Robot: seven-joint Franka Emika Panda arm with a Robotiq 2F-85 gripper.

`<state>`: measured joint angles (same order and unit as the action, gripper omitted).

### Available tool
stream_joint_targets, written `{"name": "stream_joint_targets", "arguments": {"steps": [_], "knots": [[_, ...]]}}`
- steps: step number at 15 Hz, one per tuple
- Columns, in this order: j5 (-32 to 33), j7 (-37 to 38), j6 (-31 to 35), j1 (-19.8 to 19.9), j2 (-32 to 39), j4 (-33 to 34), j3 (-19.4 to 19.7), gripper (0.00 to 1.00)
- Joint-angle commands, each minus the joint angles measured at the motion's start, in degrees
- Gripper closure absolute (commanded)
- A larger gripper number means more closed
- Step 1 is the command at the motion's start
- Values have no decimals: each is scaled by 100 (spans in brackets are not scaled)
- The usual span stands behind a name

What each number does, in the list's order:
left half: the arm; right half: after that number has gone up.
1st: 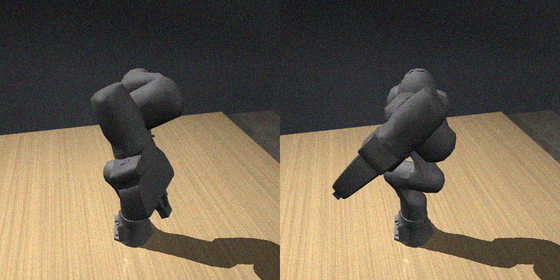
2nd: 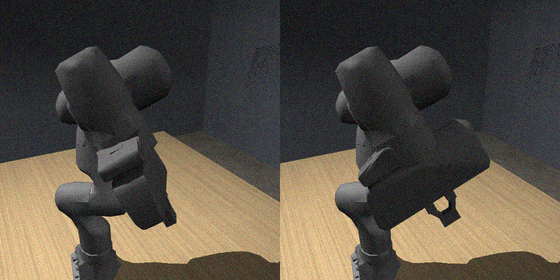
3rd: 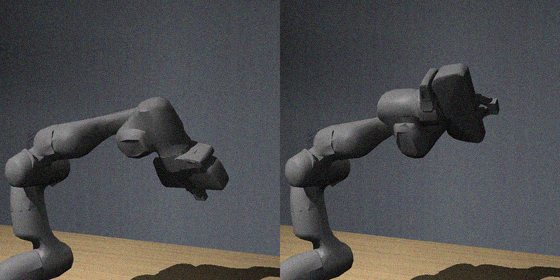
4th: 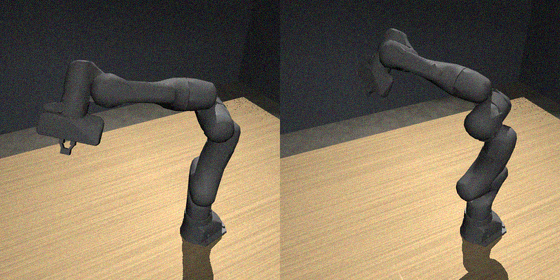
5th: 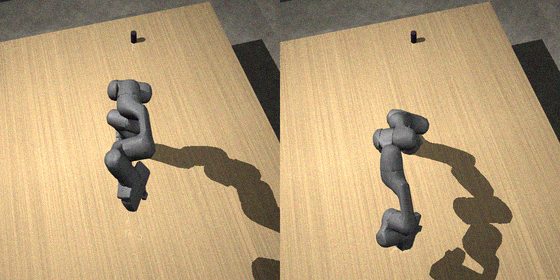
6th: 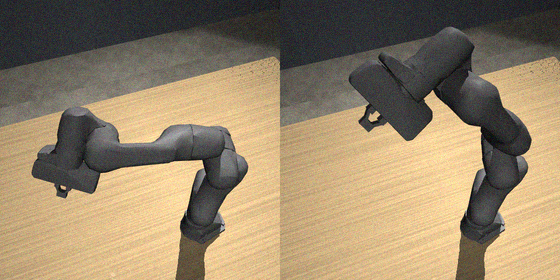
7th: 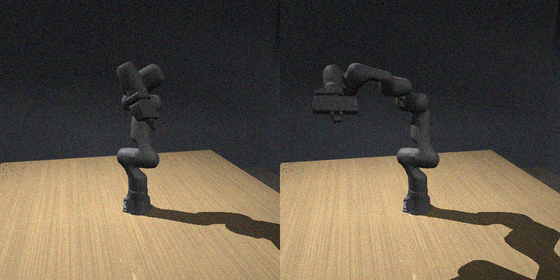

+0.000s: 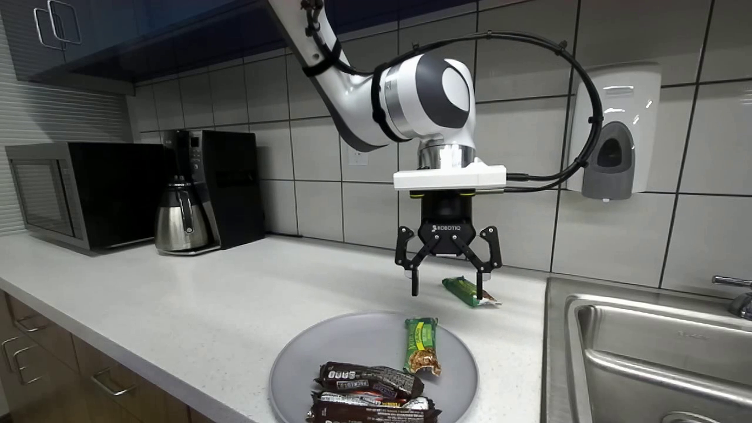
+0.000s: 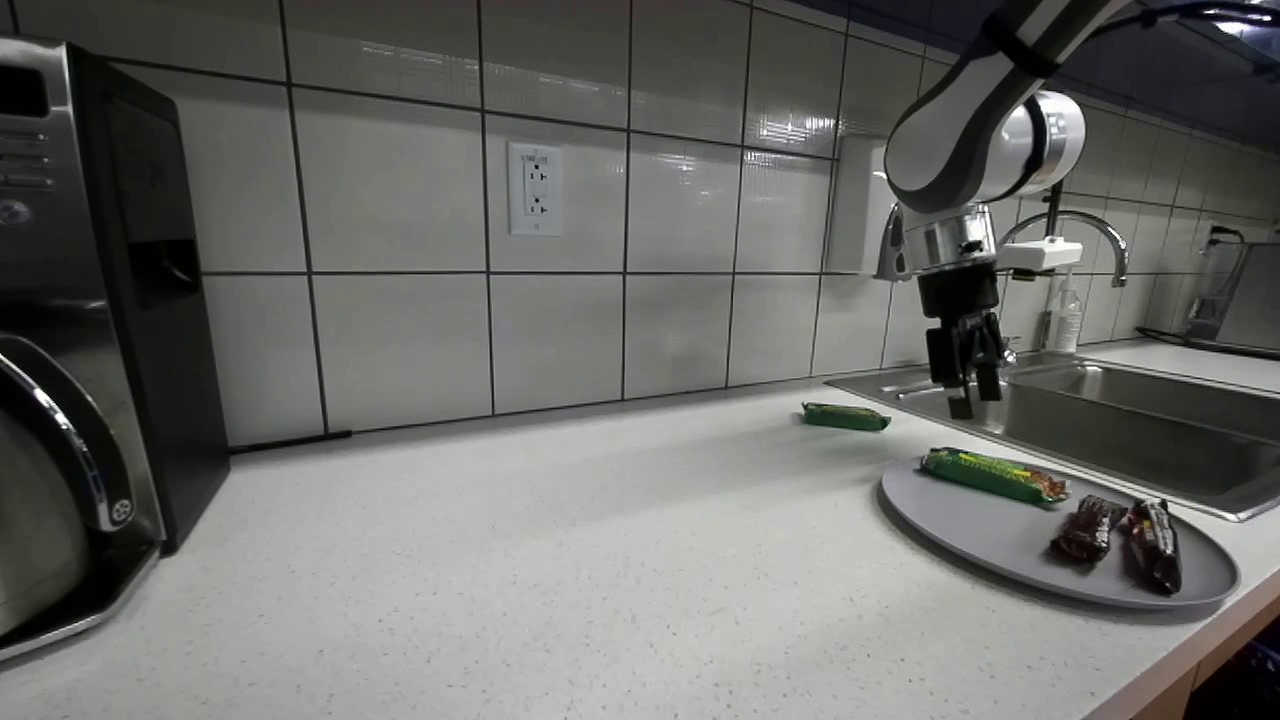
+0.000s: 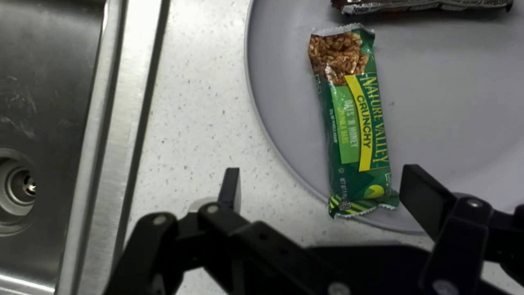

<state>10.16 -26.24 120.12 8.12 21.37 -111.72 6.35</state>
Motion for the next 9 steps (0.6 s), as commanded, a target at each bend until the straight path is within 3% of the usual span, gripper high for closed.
{"name": "stream_joint_targets", "arguments": {"steps": [1,9], "knots": [[243,75,-105,3,309,512,-67,0],[371,-32,-204,-22,1030,1512,-173,0]]}}
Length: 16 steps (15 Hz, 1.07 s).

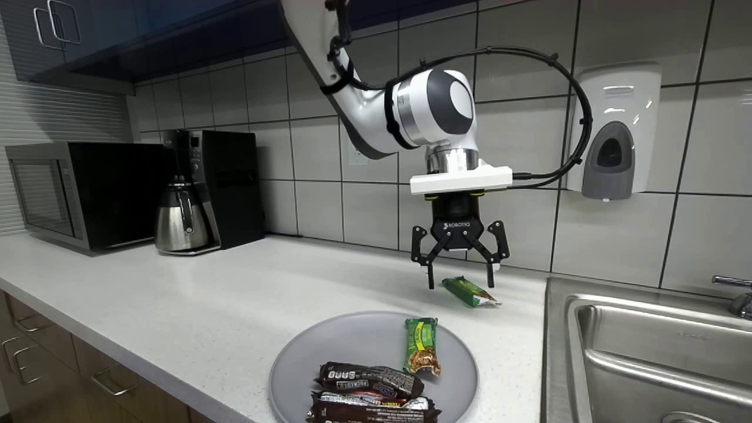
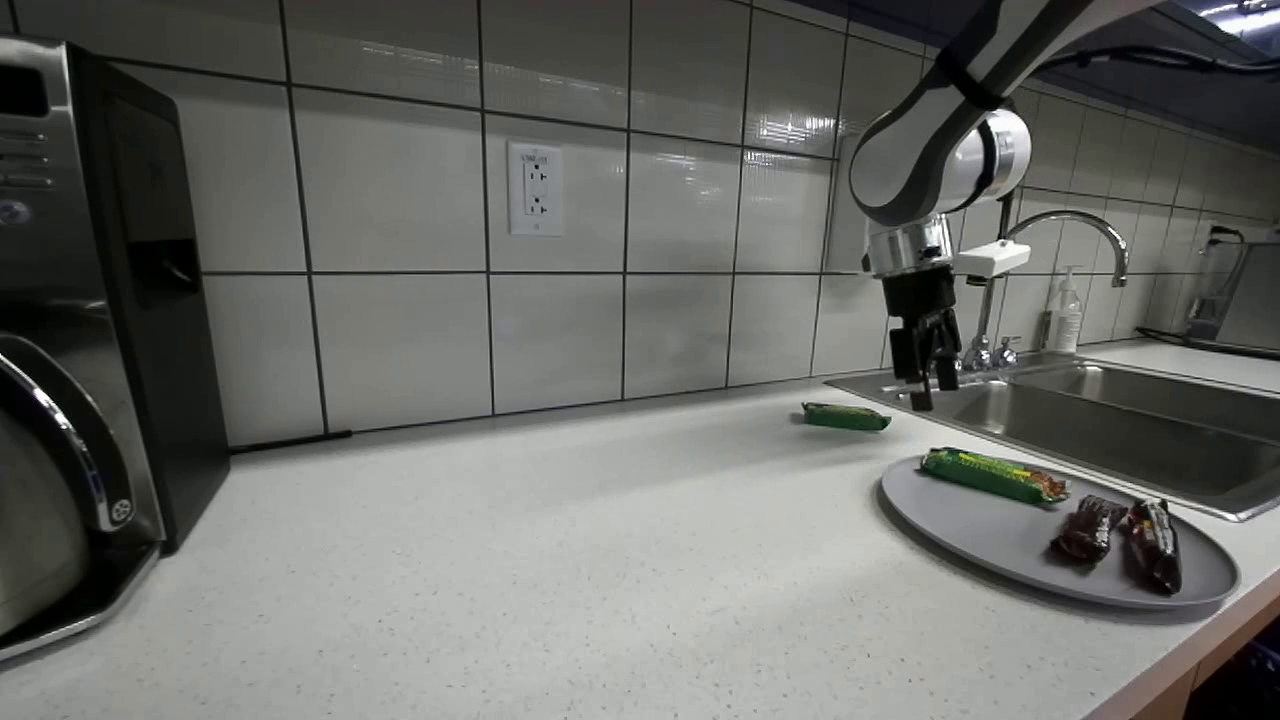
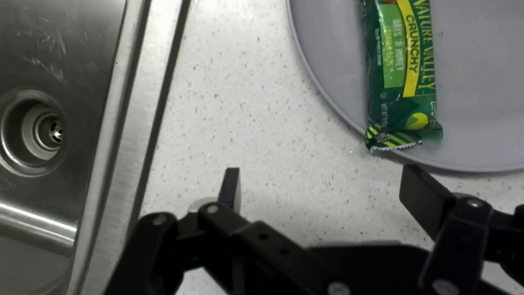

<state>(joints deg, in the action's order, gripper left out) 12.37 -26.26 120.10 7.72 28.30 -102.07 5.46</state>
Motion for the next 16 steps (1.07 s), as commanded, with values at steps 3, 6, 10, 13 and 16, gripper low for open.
{"name": "stream_joint_targets", "arguments": {"steps": [3,6,10,13,16], "knots": [[102,-138,-280,39,557,908,-154,0],[21,-318,-313,88,733,1211,-242,0],[-23,-639,-383,153,951,1542,-336,0],[-56,-881,-476,203,1111,1751,-380,0],[-91,-1064,-582,238,1266,1950,-400,0]]}}
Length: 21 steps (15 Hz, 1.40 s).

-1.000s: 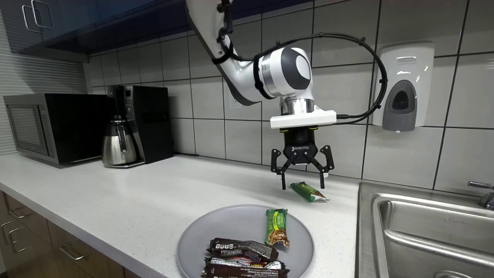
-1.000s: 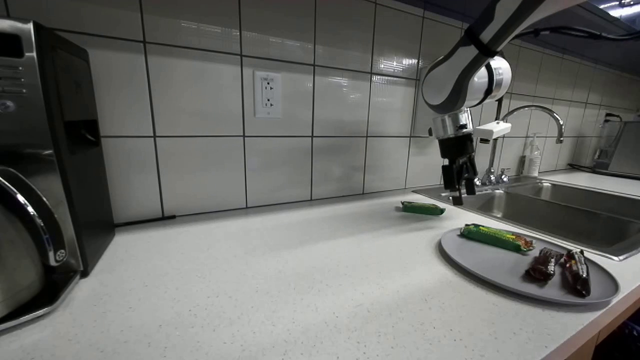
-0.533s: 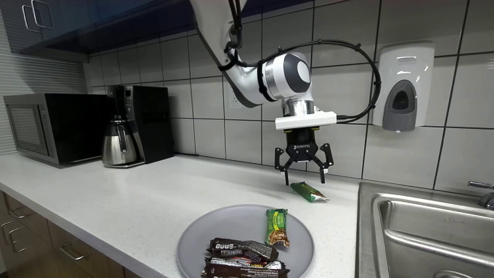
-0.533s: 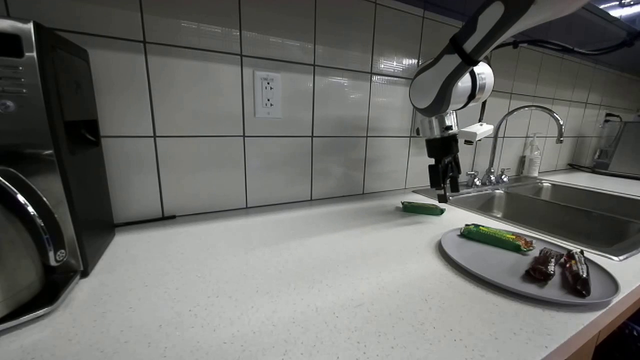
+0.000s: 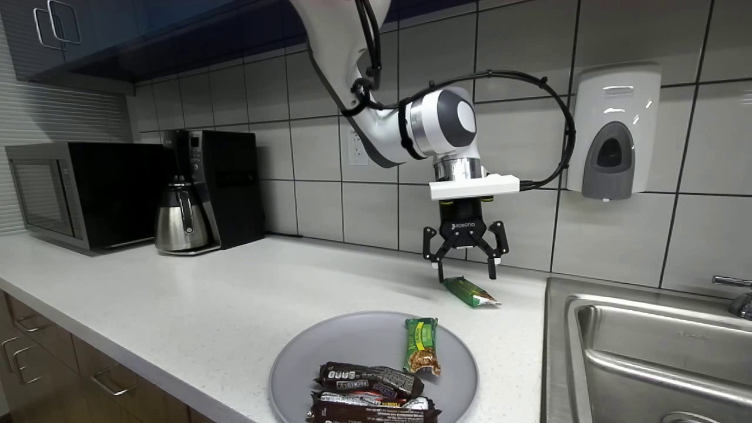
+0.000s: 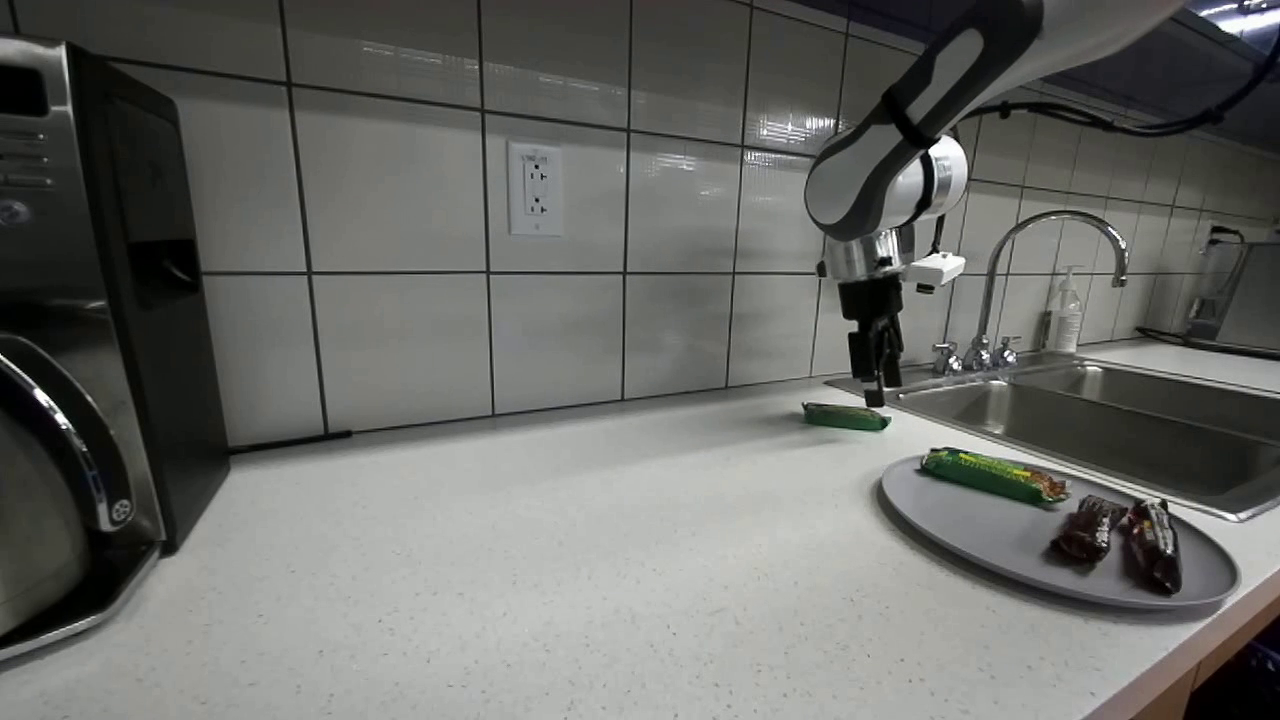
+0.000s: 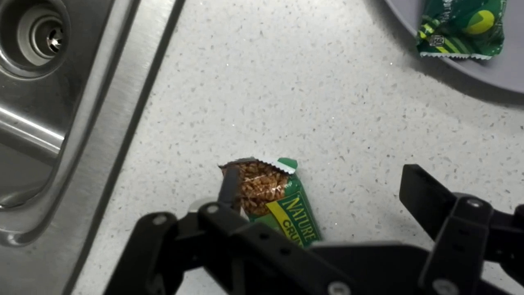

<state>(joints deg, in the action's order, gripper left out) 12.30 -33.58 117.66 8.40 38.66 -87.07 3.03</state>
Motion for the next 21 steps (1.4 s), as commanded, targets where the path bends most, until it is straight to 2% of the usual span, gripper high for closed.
{"name": "stream_joint_targets", "arguments": {"steps": [1,21], "knots": [[-84,-388,-383,177,281,522,-162,0],[-70,-936,-1088,87,1233,1861,-307,0]]}}
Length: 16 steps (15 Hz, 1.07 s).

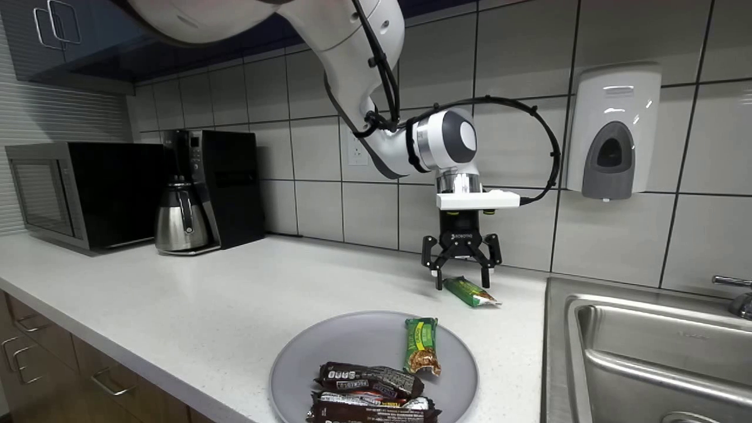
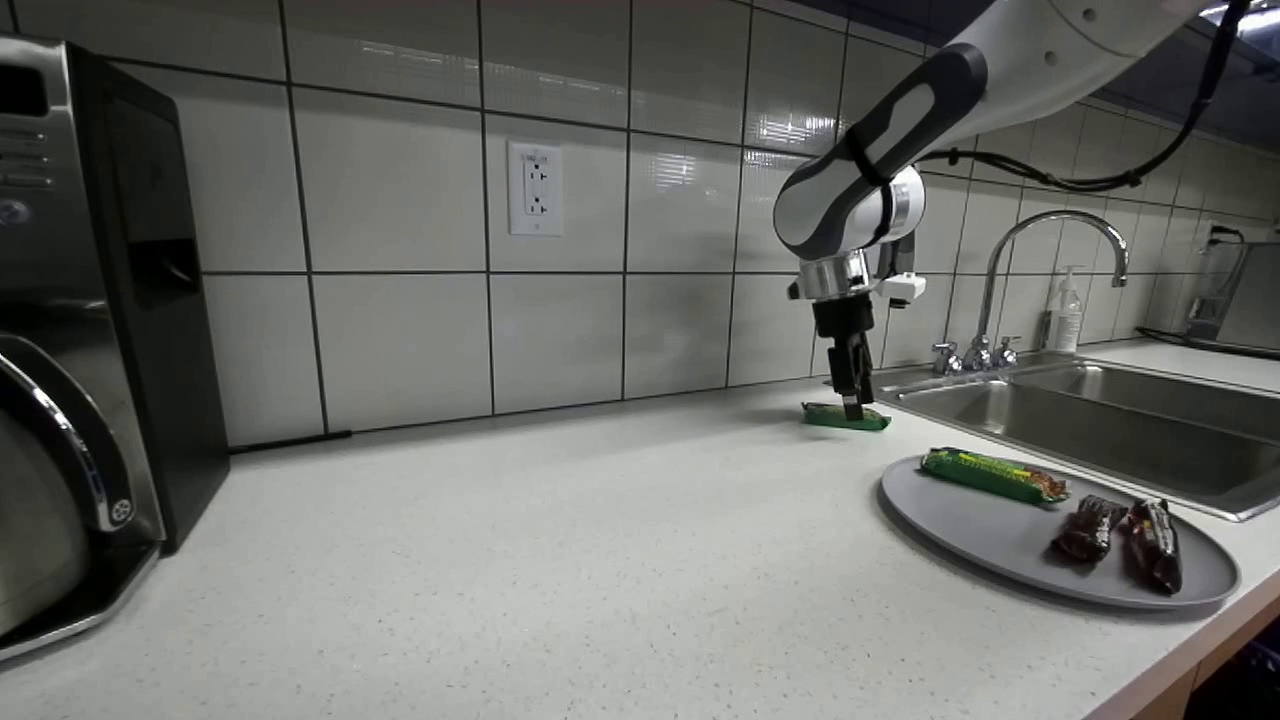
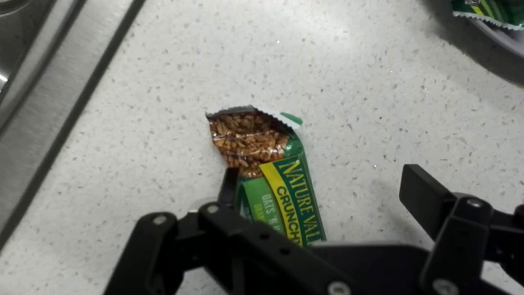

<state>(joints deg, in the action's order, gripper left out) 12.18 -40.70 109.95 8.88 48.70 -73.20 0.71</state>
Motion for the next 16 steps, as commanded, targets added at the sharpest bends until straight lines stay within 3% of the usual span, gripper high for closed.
{"name": "stream_joint_targets", "arguments": {"steps": [1,16], "knots": [[-57,-240,-334,35,269,529,-79,0],[-62,-293,-594,25,662,1119,-66,0]]}}
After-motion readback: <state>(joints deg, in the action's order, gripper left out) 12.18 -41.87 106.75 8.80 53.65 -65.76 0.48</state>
